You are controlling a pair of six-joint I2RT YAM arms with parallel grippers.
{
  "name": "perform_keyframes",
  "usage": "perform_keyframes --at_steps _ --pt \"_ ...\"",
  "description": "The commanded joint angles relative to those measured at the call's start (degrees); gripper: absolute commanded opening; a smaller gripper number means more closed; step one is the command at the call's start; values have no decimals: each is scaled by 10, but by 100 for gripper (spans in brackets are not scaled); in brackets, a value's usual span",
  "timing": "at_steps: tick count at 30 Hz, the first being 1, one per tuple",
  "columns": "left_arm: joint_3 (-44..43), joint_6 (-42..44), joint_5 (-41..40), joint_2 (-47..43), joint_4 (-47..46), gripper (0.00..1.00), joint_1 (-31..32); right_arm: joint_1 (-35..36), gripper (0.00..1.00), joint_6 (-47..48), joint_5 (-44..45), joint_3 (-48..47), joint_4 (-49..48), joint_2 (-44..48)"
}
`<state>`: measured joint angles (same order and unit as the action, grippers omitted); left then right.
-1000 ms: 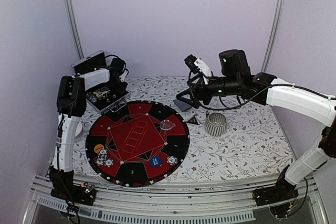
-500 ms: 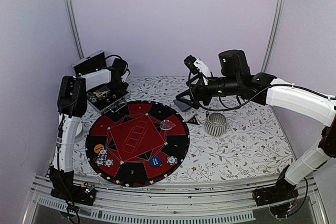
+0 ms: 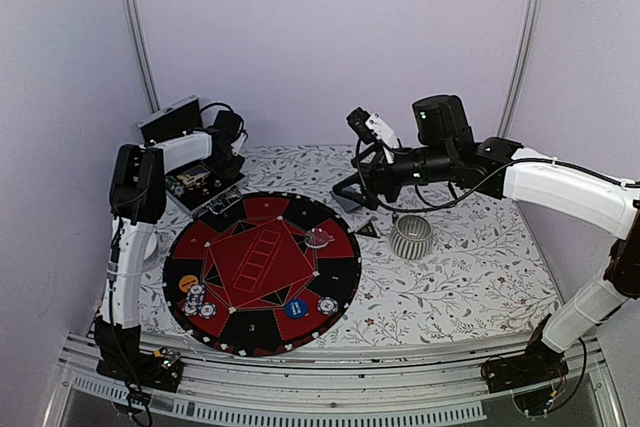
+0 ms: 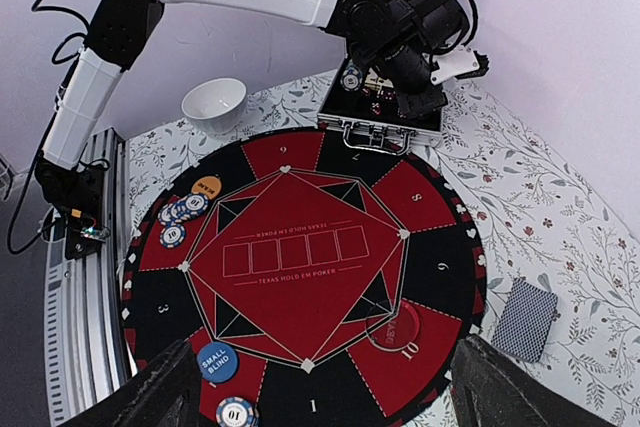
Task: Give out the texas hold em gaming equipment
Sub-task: Pick up the pile of poker chips from the chip case.
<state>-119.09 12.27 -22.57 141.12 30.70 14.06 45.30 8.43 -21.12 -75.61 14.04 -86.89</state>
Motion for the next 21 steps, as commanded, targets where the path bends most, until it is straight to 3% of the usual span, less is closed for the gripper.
perform_keyframes --at_steps 1,21 --pt "-2 -15 51 11 1 47 -6 -3 88 4 -7 -20 9 -7" --pt "-11 -20 1 10 1 51 -23 -3 88 2 -26 -31 18 -19"
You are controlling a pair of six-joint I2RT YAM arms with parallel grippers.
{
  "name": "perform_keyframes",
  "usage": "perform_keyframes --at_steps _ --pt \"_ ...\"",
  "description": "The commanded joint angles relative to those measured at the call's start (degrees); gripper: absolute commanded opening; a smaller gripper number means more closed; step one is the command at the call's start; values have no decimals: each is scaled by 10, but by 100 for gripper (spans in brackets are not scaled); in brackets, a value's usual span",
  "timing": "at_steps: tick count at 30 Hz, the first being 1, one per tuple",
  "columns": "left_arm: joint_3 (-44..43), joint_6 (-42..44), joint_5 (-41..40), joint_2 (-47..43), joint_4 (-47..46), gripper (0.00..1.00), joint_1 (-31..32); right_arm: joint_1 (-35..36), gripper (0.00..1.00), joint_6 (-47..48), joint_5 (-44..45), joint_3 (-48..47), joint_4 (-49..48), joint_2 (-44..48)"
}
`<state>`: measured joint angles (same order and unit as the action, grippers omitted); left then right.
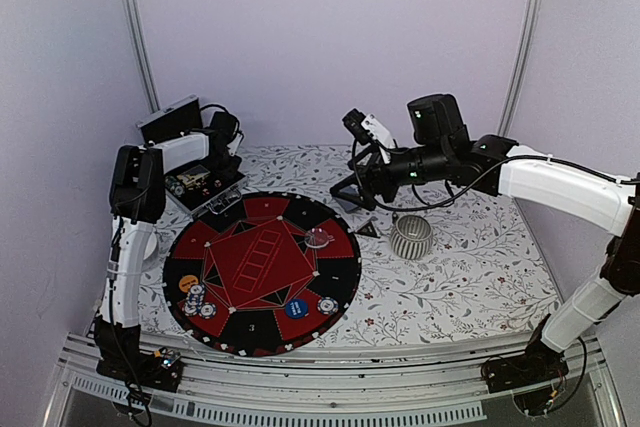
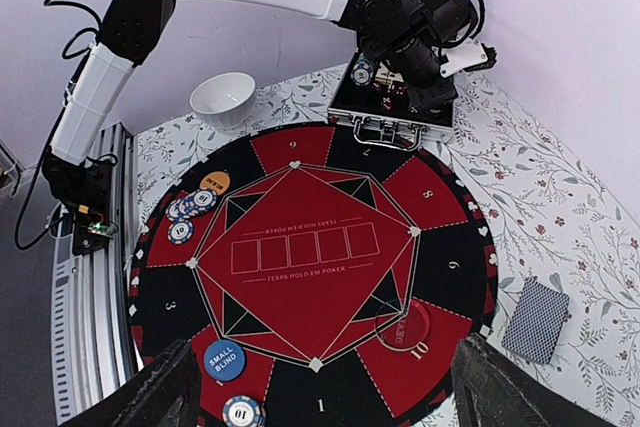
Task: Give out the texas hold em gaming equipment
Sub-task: Pick up the pile of poker chips from the chip case.
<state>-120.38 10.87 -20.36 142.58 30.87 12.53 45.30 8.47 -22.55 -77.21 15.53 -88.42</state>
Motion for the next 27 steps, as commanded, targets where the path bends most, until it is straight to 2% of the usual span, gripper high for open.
perform_keyframes --at_steps 1,8,19,27 --pt "2 -5 -24 -5 0 52 -9 -3 88 2 -12 -15 4 -3" --pt "-6 -16 -5 15 12 54 -14 -3 88 2 -15 -17 6 -2" --pt "-9 -16 112 26 15 42 -14 -3 88 5 -11 -21 13 -2" --pt "37 10 109 -11 -3 41 4 -3 89 8 -14 -22 13 -3"
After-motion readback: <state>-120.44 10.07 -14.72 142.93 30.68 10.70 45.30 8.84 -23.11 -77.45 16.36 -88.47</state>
